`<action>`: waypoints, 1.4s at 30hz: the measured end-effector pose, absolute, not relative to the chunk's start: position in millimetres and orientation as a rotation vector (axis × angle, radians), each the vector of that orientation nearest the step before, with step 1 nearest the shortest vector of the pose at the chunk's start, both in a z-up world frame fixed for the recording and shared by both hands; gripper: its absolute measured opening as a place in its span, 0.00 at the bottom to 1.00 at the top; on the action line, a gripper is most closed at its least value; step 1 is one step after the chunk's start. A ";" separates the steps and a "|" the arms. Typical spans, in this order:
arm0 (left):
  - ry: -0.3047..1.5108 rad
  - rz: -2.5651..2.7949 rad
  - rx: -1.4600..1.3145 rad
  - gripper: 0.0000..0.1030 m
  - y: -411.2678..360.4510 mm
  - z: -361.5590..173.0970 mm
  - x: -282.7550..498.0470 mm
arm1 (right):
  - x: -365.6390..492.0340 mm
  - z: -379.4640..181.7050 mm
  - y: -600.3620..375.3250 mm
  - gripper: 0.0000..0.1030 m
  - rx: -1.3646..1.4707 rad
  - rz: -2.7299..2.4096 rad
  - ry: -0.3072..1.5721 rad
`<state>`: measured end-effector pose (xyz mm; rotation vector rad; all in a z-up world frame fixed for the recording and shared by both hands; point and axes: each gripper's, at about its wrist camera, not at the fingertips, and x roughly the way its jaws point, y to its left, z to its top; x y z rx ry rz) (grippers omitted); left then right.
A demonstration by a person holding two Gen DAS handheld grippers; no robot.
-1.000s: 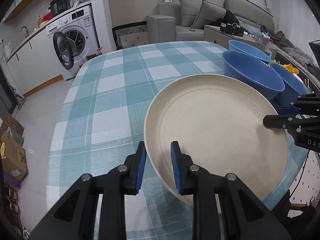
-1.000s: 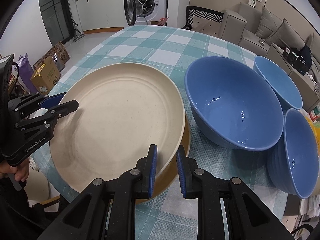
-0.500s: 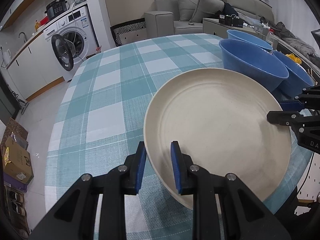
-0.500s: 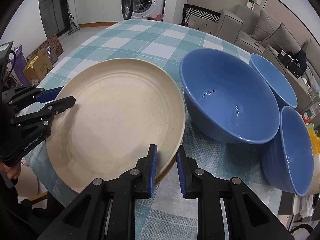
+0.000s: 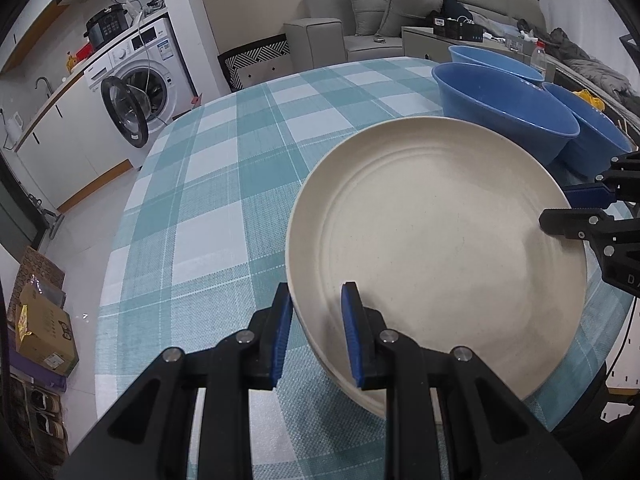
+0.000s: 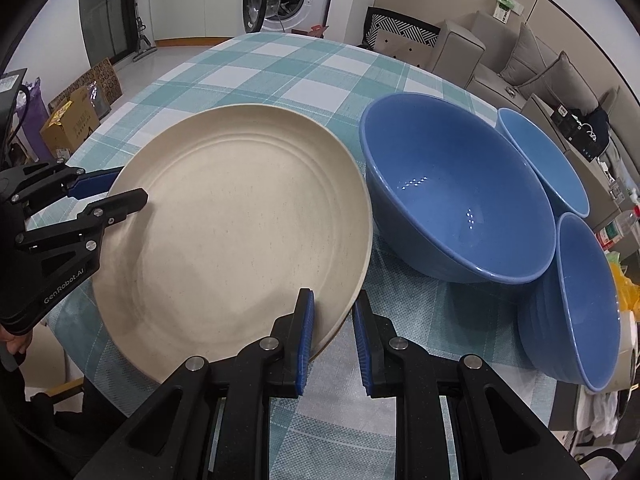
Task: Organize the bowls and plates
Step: 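Lower the left tool's plate onto the stack and open the left tool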
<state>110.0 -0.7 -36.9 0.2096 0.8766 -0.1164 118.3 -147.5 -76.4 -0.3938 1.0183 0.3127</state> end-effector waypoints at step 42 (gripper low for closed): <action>0.904 -0.146 0.132 0.50 15.8 -38.8 114.7 | 120.0 -86.5 -144.5 0.50 -0.392 0.406 1.056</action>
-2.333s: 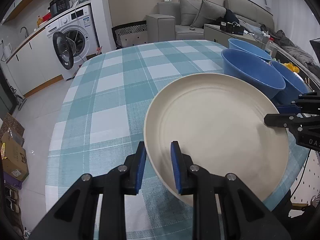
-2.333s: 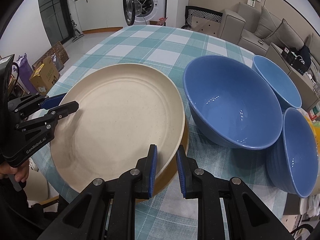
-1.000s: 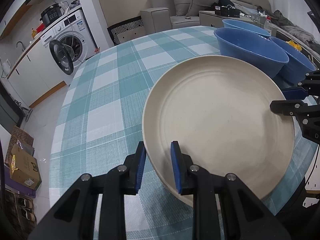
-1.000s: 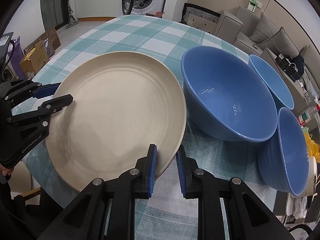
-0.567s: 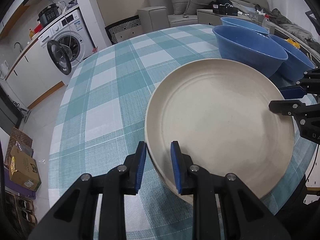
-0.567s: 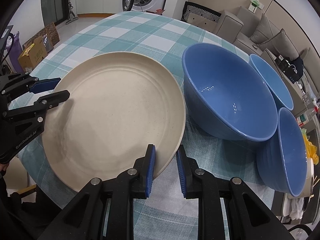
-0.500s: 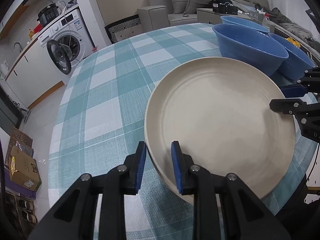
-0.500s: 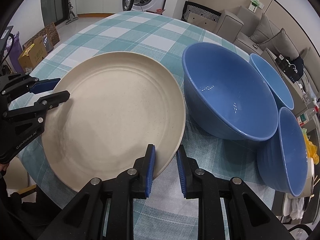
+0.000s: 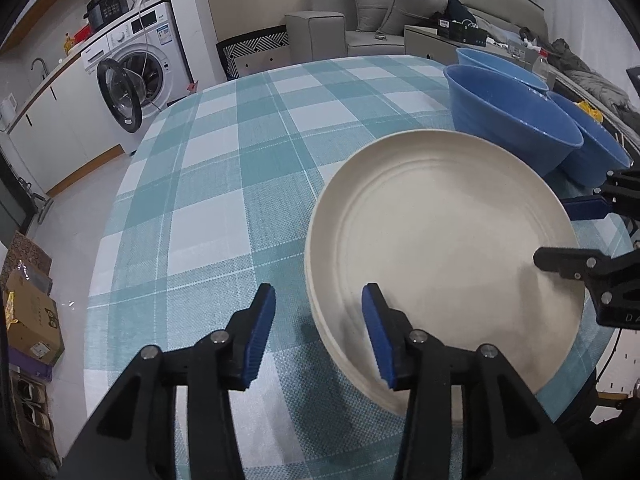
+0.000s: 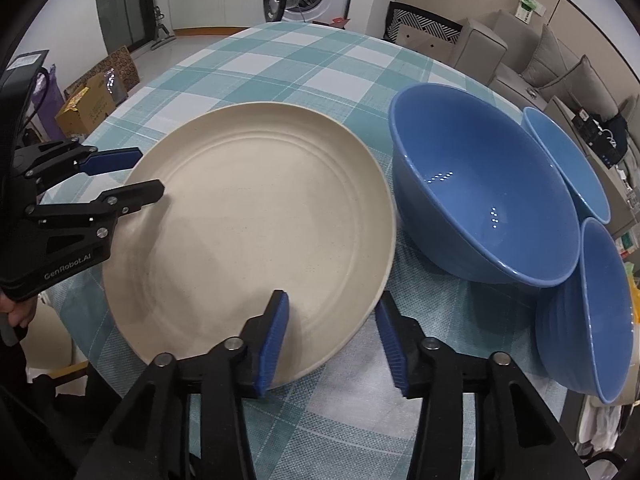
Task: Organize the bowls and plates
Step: 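Lower the left tool's plate onto the stack and open the left tool, then move both tools away from the plate stack toward the blue bowls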
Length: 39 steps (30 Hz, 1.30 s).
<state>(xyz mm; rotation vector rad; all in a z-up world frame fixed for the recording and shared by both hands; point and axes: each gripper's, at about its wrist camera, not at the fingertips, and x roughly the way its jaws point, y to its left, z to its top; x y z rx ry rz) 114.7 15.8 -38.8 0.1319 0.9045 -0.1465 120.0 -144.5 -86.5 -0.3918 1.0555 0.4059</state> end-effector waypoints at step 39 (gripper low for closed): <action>0.671 -0.277 -0.037 1.00 -21.7 81.1 143.7 | 122.4 81.4 -282.3 0.99 -0.101 0.324 0.707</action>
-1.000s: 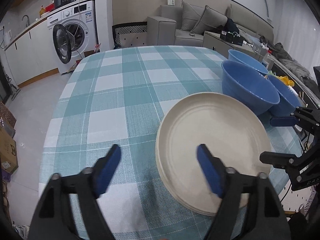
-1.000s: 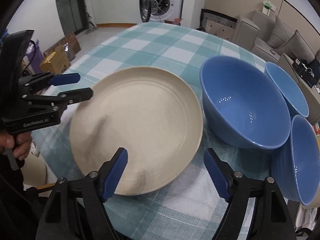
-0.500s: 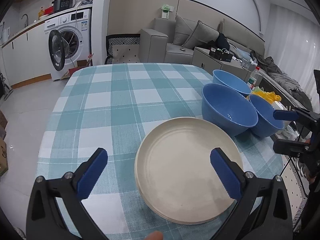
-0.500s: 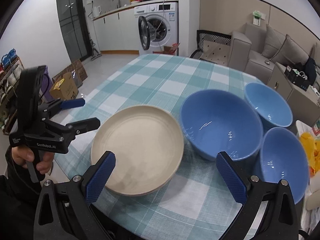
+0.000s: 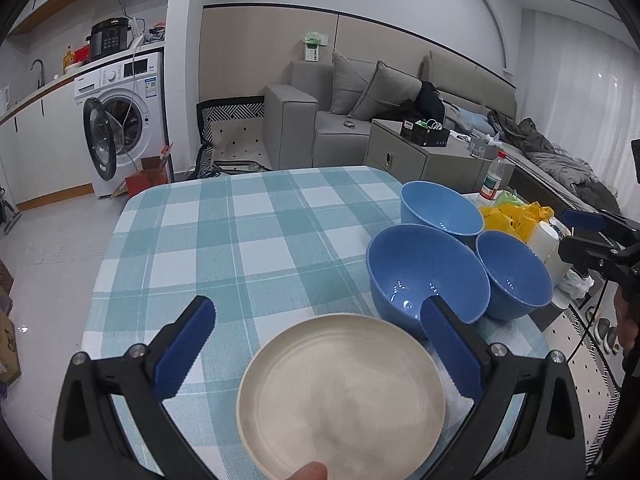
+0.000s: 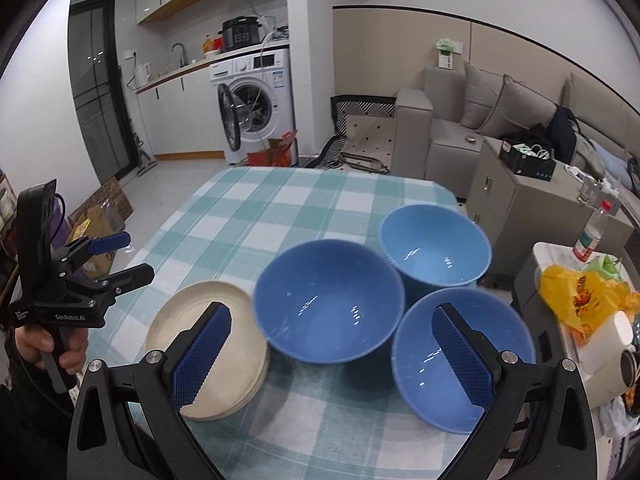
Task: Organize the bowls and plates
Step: 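Move both tools away from the plate stack toward the blue bowls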
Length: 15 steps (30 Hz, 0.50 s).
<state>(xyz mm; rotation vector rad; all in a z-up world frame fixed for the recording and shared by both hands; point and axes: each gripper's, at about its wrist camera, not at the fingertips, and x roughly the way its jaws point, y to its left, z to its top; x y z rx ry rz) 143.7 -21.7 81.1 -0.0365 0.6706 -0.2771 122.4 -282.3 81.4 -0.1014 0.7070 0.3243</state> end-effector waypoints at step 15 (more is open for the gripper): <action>0.673 -0.358 -0.004 1.00 -80.9 110.6 212.9 | 180.1 93.2 -348.9 0.99 -0.023 0.186 0.718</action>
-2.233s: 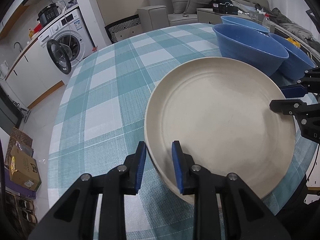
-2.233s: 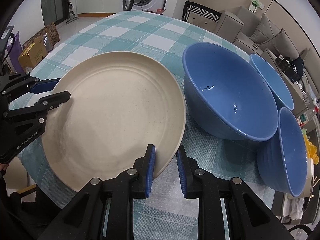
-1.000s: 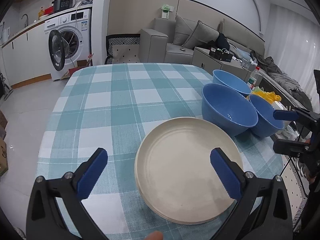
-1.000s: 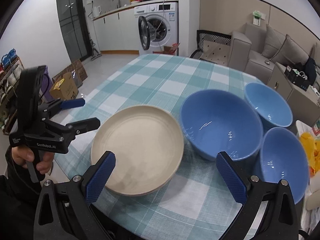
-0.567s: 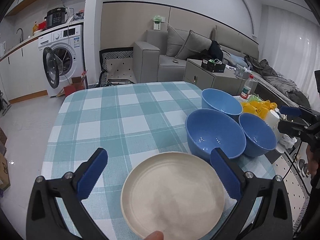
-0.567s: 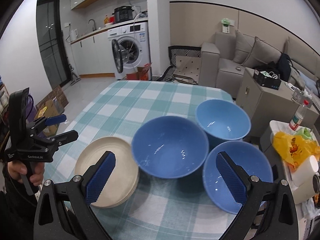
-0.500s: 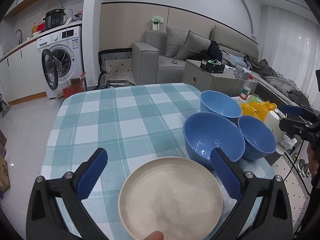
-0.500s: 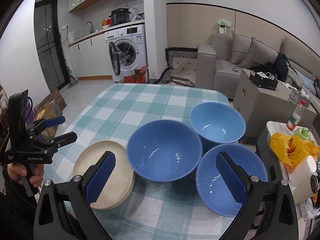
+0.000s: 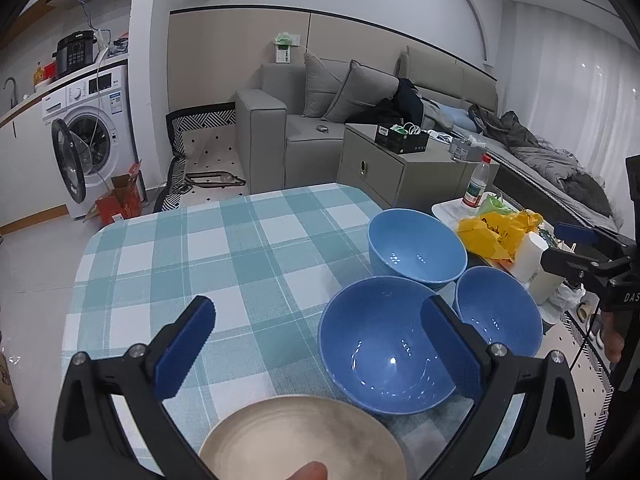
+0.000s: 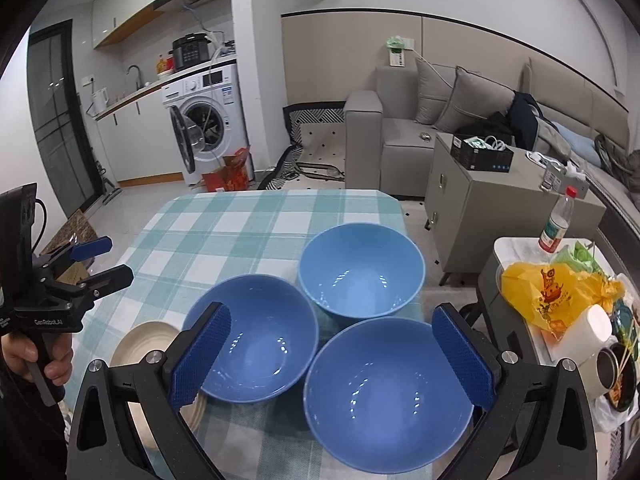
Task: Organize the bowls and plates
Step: 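Move both tools away from the plate stack toward the blue bowls, then close the left tool on a blue bowl rim while the right tool grips another blue bowl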
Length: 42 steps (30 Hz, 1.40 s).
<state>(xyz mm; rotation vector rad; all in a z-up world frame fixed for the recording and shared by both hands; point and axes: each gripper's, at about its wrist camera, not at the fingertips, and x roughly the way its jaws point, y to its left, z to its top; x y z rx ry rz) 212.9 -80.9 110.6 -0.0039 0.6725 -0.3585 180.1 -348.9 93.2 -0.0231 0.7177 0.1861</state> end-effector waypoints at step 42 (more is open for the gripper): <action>0.793 -0.432 0.090 1.00 -177.1 85.6 316.5 | 283.0 61.8 -421.0 0.99 0.103 0.085 0.850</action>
